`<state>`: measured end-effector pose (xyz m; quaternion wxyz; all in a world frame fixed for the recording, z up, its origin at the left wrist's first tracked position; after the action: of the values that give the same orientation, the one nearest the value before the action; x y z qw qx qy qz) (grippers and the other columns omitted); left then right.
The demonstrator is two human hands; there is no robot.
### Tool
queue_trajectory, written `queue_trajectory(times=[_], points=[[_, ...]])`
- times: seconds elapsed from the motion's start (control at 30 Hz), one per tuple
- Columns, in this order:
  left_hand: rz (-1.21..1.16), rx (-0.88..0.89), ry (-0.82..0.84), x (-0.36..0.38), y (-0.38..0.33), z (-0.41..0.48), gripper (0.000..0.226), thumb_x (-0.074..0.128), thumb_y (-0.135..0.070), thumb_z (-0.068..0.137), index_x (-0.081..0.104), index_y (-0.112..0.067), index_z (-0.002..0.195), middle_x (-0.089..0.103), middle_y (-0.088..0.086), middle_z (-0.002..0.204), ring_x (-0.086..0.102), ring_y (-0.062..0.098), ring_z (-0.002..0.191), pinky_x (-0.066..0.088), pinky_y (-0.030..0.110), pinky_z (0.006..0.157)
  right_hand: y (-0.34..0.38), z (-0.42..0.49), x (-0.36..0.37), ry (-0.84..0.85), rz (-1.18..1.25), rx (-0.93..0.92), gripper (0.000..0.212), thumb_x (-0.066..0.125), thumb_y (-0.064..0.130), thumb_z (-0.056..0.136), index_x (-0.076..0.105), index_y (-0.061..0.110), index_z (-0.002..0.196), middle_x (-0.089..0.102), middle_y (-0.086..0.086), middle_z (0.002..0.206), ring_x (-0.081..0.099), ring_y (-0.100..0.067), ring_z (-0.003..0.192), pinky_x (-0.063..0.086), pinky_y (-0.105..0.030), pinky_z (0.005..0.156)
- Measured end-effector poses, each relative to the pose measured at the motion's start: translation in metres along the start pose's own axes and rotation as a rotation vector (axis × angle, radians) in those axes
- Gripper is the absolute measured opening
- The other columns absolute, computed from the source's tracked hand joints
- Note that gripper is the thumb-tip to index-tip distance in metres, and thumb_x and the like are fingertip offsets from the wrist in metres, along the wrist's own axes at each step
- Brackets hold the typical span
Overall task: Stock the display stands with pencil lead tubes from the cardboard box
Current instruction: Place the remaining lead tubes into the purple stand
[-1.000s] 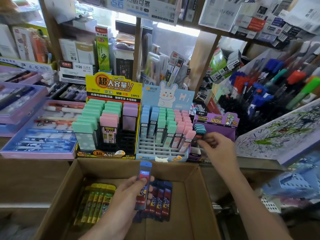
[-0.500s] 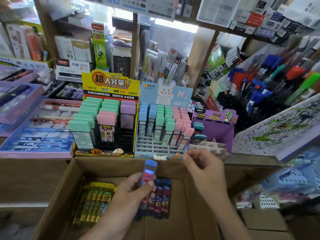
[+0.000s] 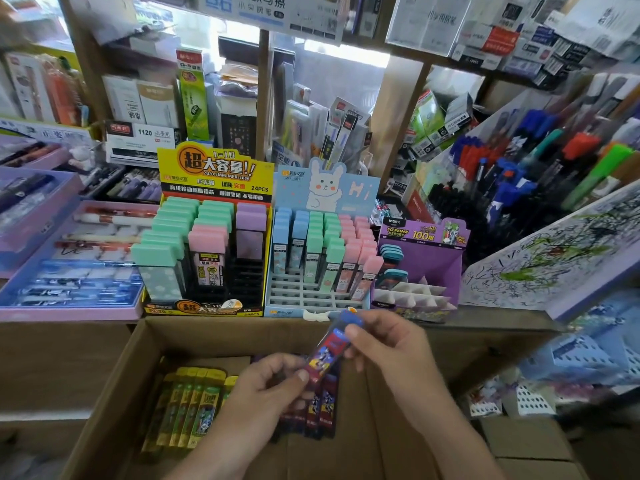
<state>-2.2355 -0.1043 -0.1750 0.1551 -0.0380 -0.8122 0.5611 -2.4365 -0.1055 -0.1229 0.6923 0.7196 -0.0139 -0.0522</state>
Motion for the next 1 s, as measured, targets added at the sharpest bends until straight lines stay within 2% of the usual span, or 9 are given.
queue_trajectory(times=[0.1,0.23,0.33,0.4,0.6,0.77,0.87,1.0], points=[[0.043,-0.007,-0.036,-0.006,0.002,0.003,0.024,0.064,-0.007,0.098,0.081,-0.018,0.086,0.076,0.013,0.087,0.072,0.017,0.077,0.059,0.027,0.071,0.025,-0.001,-0.027,-0.156,-0.027,-0.083,0.013,0.073,0.013,0.088,0.079,0.022,0.094,0.076,-0.012,0.085,0.068,-0.015,0.069,0.056,-0.020,0.058],[0.141,-0.035,-0.102,-0.015,0.007,0.006,0.019,0.069,-0.015,0.097,0.080,-0.026,0.086,0.077,0.004,0.087,0.072,0.018,0.084,0.055,0.022,0.064,0.061,-0.002,-0.069,-0.357,-0.012,-0.248,0.019,0.074,0.023,0.080,0.077,0.015,0.097,0.074,-0.015,0.081,0.065,-0.018,0.064,0.057,-0.019,0.058],[0.172,-0.058,-0.128,-0.017,0.009,0.008,0.015,0.070,-0.016,0.096,0.079,-0.025,0.088,0.076,0.005,0.093,0.072,0.017,0.086,0.053,0.016,0.057,0.081,0.003,-0.096,-0.455,-0.037,-0.374,0.015,0.073,0.019,0.087,0.076,0.014,0.101,0.075,-0.009,0.081,0.065,-0.014,0.063,0.057,-0.019,0.057],[0.186,-0.075,-0.134,-0.018,0.010,0.009,0.011,0.070,-0.018,0.096,0.078,-0.024,0.091,0.075,0.006,0.097,0.071,0.017,0.089,0.052,0.013,0.054,0.087,0.011,-0.109,-0.495,-0.081,-0.422,0.012,0.073,0.015,0.092,0.075,0.014,0.104,0.076,-0.005,0.082,0.066,-0.015,0.065,0.059,-0.022,0.063],[0.232,-0.110,-0.134,-0.021,0.012,0.013,0.008,0.069,-0.022,0.097,0.076,-0.026,0.097,0.071,0.006,0.106,0.069,0.019,0.096,0.054,0.015,0.055,0.083,0.043,-0.111,-0.424,-0.231,-0.474,0.020,0.071,0.007,0.094,0.074,0.026,0.098,0.077,0.003,0.084,0.071,-0.015,0.071,0.061,-0.022,0.067],[0.212,-0.124,-0.136,-0.024,0.014,0.014,0.006,0.070,-0.026,0.096,0.076,-0.028,0.096,0.073,0.006,0.111,0.072,0.023,0.103,0.062,0.033,0.072,0.065,0.064,-0.106,-0.372,-0.336,-0.413,0.028,0.072,0.005,0.093,0.072,0.033,0.094,0.078,0.003,0.084,0.074,-0.016,0.070,0.063,-0.025,0.068],[0.221,-0.123,-0.140,-0.026,0.014,0.014,0.006,0.070,-0.027,0.096,0.076,-0.028,0.096,0.073,0.005,0.111,0.072,0.021,0.102,0.062,0.030,0.069,0.055,0.074,-0.104,-0.334,-0.417,-0.372,0.029,0.073,0.006,0.093,0.072,0.035,0.092,0.078,0.008,0.081,0.073,-0.015,0.068,0.061,-0.024,0.066],[0.258,-0.122,-0.138,-0.024,0.014,0.014,0.006,0.069,-0.028,0.096,0.075,-0.029,0.098,0.070,0.004,0.113,0.069,0.019,0.103,0.058,0.021,0.062,0.047,0.081,-0.102,-0.343,-0.492,-0.319,0.027,0.076,0.010,0.091,0.071,0.037,0.089,0.075,0.019,0.075,0.070,-0.002,0.061,0.054,-0.014,0.058]])
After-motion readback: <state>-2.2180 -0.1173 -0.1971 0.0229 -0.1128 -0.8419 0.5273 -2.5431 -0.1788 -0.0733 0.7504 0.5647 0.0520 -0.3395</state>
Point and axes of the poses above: each hand's wrist, its own z-axis towards the middle knuckle, its own x-axis out of the palm, y = z × x, the point moved 3 cm from there along z, towards the middle knuckle
